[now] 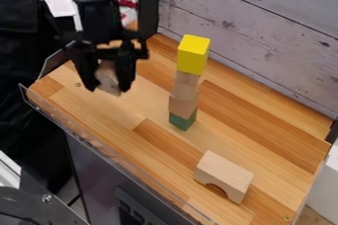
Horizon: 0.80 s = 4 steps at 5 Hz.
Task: Pick up the white white rectangle and put it on top of white arch
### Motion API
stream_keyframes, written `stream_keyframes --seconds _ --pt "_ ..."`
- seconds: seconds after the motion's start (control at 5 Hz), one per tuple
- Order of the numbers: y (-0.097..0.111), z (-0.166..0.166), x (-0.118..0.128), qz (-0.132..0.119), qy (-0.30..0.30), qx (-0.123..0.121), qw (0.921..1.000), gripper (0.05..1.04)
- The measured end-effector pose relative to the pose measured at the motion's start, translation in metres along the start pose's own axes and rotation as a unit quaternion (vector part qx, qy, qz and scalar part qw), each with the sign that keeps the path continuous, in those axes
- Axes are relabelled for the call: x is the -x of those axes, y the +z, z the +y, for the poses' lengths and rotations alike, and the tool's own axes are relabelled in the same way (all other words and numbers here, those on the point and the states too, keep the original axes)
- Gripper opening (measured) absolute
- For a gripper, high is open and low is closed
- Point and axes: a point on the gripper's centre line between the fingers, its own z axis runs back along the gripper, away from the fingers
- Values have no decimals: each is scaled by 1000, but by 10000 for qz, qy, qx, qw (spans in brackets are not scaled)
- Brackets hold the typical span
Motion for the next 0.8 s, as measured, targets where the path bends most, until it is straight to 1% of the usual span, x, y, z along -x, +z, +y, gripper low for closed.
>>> stream_keyframes --seconds 0.2,0.4,0.6,0.8 --pt "28 -14 18 -287 167 20 9994 616" --pt "40 -32 37 -153 228 -167 9995 616" --pt "50 -57 44 -218 86 -283 9993 616" --pt "51 -81 47 -155 -5 -321 9994 616"
